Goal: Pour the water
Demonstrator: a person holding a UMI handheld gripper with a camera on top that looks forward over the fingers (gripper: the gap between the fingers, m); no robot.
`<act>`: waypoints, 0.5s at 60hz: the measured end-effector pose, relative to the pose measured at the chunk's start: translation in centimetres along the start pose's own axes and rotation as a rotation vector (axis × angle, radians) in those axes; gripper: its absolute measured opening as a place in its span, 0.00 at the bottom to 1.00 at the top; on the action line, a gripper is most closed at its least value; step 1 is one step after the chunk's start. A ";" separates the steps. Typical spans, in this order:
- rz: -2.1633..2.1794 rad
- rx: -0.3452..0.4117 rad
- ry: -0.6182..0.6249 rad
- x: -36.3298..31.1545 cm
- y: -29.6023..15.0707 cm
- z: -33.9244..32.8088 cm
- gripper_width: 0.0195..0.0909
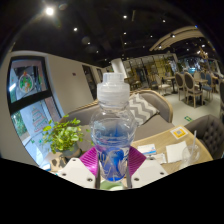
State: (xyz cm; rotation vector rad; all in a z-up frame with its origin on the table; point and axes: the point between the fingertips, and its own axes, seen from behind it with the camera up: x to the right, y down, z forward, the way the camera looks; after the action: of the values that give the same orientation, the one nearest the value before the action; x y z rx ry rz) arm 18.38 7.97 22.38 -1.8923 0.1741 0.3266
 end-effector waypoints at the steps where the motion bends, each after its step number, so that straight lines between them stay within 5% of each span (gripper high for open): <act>1: -0.038 -0.002 0.017 1.2 0.4 0.0 0.22; 13: -0.274 -0.077 0.165 11.7 4.6 0.1 0.22; 30: -0.292 -0.143 0.178 18.3 11.1 1.3 0.22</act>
State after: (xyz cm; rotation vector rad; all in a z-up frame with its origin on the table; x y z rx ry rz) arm 32.49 6.15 6.31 -2.0552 -0.0089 -0.0293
